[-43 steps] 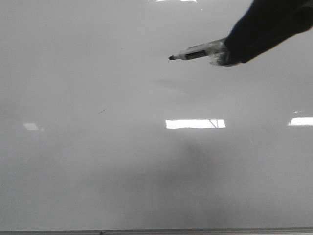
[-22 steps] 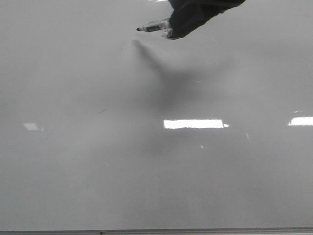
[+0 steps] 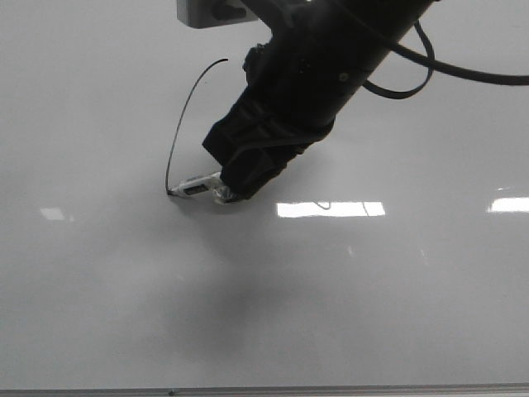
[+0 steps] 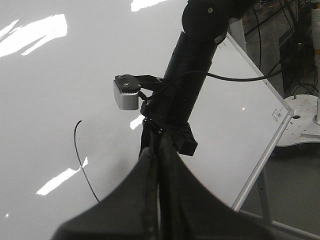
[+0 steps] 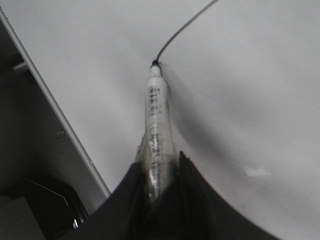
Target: Write number 6 on whiteboard
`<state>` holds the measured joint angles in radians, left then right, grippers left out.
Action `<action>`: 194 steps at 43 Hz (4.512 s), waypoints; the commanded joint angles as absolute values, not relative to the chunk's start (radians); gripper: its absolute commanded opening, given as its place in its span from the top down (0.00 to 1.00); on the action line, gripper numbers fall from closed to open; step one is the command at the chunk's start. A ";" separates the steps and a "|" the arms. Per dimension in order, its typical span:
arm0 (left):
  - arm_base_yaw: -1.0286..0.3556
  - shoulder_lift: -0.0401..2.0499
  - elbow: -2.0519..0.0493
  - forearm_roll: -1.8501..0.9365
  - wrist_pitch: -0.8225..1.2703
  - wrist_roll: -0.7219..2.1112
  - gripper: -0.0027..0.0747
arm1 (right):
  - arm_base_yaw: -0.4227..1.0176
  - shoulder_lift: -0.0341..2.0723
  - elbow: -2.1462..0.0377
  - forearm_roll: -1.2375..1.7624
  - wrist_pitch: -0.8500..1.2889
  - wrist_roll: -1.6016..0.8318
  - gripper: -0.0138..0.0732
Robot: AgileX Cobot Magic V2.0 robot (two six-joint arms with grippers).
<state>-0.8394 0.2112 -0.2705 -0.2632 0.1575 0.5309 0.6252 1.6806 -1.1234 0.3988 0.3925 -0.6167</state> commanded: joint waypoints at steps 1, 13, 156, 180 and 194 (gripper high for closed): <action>-0.838 0.220 -0.298 -0.277 0.076 0.520 0.99 | 0.576 1.591 -1.118 0.392 0.324 -0.623 0.91; -0.838 0.220 -0.298 -0.277 0.076 0.520 0.99 | 0.599 1.592 -1.182 0.392 0.288 -0.623 0.91; 0.163 1.126 -0.462 -0.247 -0.207 0.314 0.98 | 0.238 0.361 -0.476 0.255 0.545 -0.400 0.49; 0.123 1.422 -0.491 -0.224 -0.489 0.314 0.96 | 0.238 0.361 -0.454 0.256 0.530 -0.400 0.49; 0.123 1.450 -0.555 -0.224 -0.418 0.308 0.70 | 0.238 0.361 -0.454 0.256 0.529 -0.400 0.49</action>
<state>0.1274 1.4740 -0.5202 -0.2265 -0.3509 0.3204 0.2422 0.3546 -0.4280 0.2397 0.6060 -0.3997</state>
